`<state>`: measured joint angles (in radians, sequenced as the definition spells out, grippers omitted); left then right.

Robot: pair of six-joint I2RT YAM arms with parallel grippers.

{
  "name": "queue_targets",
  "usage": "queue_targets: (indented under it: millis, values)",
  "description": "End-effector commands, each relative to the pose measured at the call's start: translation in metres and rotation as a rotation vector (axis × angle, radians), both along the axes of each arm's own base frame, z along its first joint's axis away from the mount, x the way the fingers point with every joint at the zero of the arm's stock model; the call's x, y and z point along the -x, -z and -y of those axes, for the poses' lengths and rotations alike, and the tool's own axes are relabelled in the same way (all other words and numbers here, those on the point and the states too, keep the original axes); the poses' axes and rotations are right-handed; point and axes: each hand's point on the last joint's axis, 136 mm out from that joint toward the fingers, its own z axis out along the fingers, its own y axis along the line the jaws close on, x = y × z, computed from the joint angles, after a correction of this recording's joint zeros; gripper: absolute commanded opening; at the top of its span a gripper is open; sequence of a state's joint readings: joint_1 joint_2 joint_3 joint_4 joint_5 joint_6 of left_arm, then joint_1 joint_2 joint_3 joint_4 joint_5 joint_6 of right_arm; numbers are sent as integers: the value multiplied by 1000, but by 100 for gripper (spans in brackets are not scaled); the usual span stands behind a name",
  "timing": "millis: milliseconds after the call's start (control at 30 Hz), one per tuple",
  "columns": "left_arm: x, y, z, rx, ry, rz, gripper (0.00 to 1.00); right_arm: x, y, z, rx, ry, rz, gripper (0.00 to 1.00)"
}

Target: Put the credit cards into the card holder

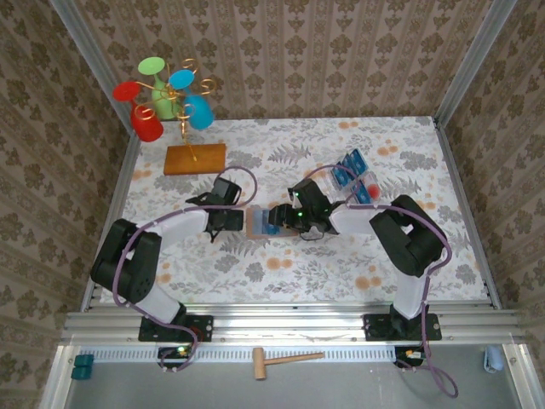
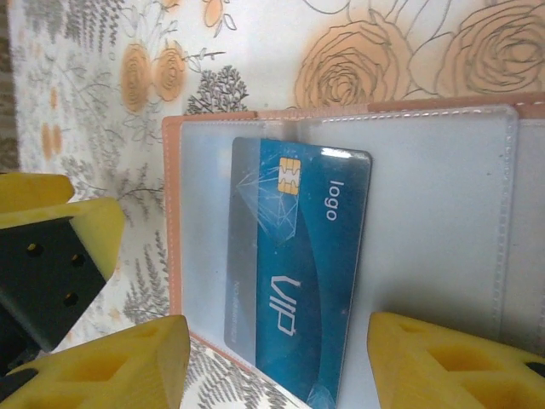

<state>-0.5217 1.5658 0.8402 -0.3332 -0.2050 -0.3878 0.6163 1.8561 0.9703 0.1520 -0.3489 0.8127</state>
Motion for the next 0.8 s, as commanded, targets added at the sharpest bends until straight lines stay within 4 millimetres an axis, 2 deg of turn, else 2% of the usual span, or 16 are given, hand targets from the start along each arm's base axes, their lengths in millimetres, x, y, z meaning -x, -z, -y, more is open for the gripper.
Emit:
queue_targets:
  millis: [0, 100, 200, 333, 400, 767]
  values:
    - [7, 9, -6, -11, 8, -36, 74, 2, -2, 15, 131, -21, 1, 57]
    - [8, 15, -4, -7, 11, -49, 74, 0, -3, 17, 177, -39, 2, 51]
    - [7, 18, 0, 10, 16, -52, 74, -2, -5, 20, 216, -51, 9, 40]
    - [7, 21, 5, 10, 30, -60, 74, -7, -5, 24, 278, -59, 6, 17]
    - [7, 22, 8, 4, 38, -63, 74, -8, -1, 26, 306, -63, -6, 9]
    - [7, 27, 17, -14, 59, -73, 73, -10, 22, 30, 387, -89, -47, 4]
